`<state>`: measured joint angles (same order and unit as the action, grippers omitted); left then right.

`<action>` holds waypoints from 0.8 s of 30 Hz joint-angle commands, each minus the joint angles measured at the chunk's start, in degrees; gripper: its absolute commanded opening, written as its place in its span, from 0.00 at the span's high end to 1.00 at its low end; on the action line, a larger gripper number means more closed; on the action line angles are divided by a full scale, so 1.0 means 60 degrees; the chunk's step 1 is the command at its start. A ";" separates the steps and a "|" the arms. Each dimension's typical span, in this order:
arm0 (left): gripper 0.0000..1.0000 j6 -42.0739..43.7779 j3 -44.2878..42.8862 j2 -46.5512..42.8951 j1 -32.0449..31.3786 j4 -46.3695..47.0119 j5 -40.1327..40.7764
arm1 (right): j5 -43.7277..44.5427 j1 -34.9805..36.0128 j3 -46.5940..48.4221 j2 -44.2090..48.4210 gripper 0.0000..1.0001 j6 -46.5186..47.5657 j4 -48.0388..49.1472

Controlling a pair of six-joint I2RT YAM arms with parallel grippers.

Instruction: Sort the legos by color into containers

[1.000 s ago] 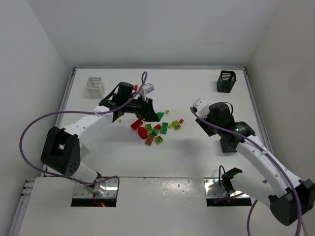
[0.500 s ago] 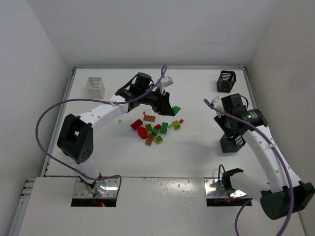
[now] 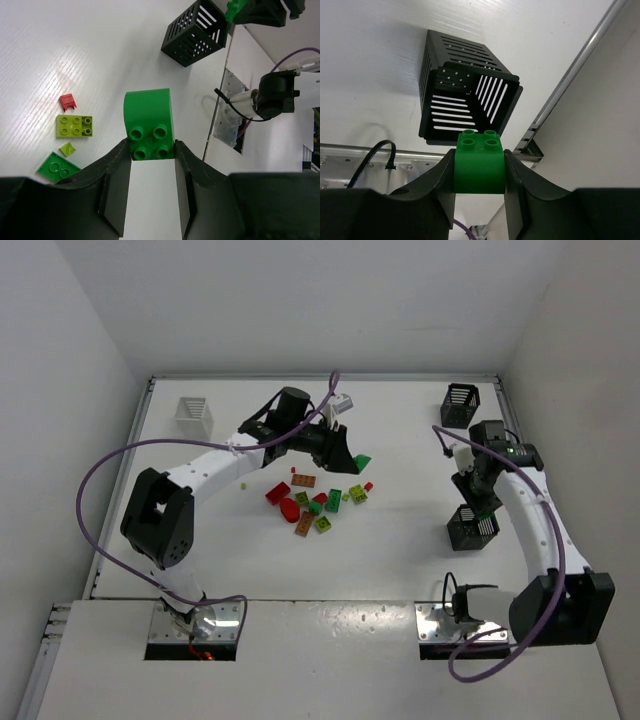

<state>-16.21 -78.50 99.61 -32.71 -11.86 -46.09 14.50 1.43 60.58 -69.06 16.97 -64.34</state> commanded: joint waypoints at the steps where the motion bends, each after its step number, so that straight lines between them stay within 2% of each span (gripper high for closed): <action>1: 0.85 -0.0229 -0.0305 0.0037 -0.0056 0.0497 -0.0244 | -0.0612 -0.0500 0.0041 -0.0384 0.95 0.0349 0.0190; 8: 0.85 -0.0652 -0.0496 0.0360 -0.0056 0.0790 -0.0420 | -0.1303 -0.1030 0.0362 -0.1015 0.51 0.0525 0.0366; 11: 0.84 -0.0741 -0.0583 0.0477 -0.0144 0.0878 -0.0508 | -0.1684 -0.1118 0.0568 -0.1103 0.39 0.0627 0.0366; 12: 0.84 -0.0741 -0.0584 0.0478 -0.0246 0.0878 -0.0508 | -0.1685 -0.1219 0.0684 -0.1103 0.32 0.0628 0.0279; 17: 0.84 -0.0932 -0.0584 0.0784 -0.0963 0.1244 -0.0508 | -0.2372 -0.1323 0.1768 -0.0546 0.29 0.0628 0.0161; 24: 0.84 -0.1516 -0.2162 0.2188 -0.2326 0.1711 -0.0712 | -0.2769 -0.1323 0.3204 0.0800 0.29 -0.1259 0.1009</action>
<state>-22.61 -86.21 109.62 -43.86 -5.85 -48.29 0.08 -6.24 75.75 -67.26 15.92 -62.08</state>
